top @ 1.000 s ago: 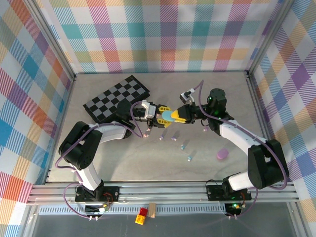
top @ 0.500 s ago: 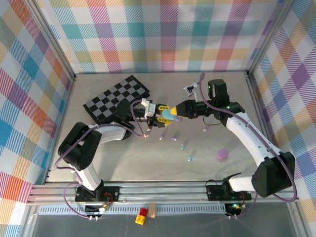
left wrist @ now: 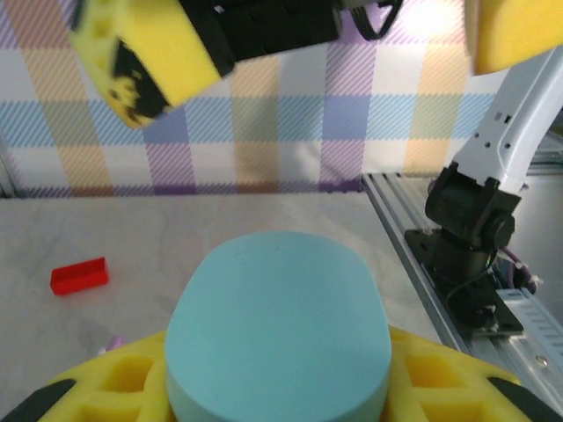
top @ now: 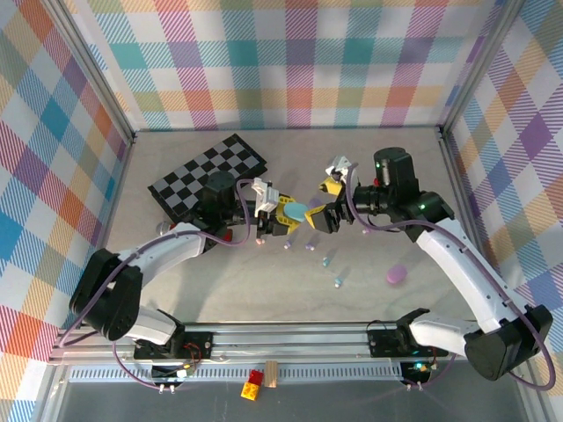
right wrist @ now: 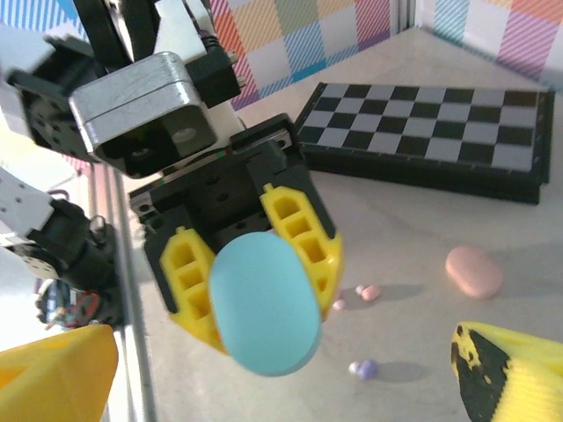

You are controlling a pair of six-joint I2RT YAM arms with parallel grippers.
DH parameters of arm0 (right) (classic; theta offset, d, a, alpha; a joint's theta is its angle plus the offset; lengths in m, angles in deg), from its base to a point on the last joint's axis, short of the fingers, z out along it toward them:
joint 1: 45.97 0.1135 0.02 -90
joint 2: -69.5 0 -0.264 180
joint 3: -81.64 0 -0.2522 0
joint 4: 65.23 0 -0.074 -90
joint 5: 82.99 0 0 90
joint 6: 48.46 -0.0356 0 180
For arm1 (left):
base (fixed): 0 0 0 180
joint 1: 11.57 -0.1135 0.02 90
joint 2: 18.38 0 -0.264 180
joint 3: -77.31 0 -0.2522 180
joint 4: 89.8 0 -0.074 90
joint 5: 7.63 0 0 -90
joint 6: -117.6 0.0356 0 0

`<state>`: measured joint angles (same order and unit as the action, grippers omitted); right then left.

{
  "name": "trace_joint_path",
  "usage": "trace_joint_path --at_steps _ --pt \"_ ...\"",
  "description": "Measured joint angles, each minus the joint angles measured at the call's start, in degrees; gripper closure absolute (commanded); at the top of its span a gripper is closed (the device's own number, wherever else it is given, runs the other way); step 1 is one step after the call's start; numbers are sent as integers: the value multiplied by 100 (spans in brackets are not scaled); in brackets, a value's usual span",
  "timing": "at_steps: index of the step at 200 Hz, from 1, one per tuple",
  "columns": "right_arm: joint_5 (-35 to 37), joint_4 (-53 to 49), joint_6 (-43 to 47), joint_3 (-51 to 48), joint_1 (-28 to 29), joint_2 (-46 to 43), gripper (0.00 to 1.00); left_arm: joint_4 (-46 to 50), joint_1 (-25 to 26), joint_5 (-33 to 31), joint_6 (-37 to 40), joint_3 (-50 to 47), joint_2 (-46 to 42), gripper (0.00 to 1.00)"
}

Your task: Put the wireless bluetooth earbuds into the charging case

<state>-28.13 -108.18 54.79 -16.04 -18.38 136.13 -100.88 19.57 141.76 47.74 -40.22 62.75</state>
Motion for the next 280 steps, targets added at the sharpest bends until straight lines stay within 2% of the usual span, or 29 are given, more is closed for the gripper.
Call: trace_joint_path --at_steps 41,141,166,280 --pt "157 127 579 -61 339 310 4 780 149 -55 330 22 -107 66" --pt "492 330 1132 -326 507 496 3 518 210 -192 -348 20 -98 67" --pt "638 426 1121 -339 514 490 9 525 192 -238 -391 20 -98 67" --pt "1104 922 898 -765 625 236 22 822 168 -402 -15 22 -101 67"
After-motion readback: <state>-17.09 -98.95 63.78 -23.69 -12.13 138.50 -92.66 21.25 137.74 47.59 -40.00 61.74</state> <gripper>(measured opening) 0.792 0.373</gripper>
